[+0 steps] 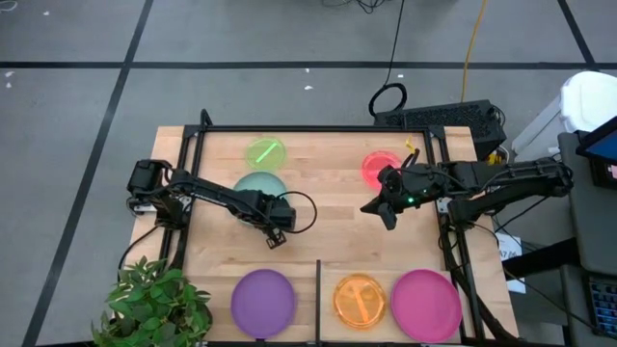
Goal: Place and stack plates onto a shelf
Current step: Stack the blue plate on top of the pink plate on the shelf, then stack the red plate on top of the orange plate on the shelf
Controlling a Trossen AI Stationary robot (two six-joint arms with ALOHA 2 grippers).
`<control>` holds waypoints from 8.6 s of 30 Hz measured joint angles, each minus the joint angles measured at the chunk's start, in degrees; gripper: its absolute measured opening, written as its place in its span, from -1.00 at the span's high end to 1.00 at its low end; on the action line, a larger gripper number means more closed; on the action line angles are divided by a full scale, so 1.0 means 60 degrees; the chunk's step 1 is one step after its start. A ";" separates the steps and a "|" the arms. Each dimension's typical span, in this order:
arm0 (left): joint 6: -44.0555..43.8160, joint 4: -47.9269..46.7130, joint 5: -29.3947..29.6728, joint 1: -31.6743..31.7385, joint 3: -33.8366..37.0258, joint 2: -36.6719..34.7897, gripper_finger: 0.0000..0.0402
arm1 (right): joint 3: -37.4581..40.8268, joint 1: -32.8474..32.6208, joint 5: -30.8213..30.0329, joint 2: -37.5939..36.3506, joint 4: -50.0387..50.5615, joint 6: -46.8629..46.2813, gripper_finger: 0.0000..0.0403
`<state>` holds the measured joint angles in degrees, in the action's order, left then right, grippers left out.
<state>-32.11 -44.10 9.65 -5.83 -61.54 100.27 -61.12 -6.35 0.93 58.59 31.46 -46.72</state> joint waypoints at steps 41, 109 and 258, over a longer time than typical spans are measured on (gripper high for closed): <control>0.4889 -0.2042 -0.0352 -0.1200 -0.4295 -0.2463 0.97 | -0.0271 -0.0593 -0.0988 -0.0015 -0.1454 0.0130 1.00; 1.2531 -0.1738 0.4382 -0.0218 -0.5100 -0.0219 0.90 | -0.5176 0.3508 -0.3678 0.4457 0.2215 0.6999 0.96; 0.0891 -0.0724 0.5304 -0.1695 -0.5100 -0.2142 -0.37 | 0.2182 -0.5905 0.1119 0.0379 0.2939 0.1426 0.63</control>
<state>-26.76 -48.45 41.47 -16.00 -92.14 87.42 -48.03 -41.78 7.64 60.86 49.10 -38.17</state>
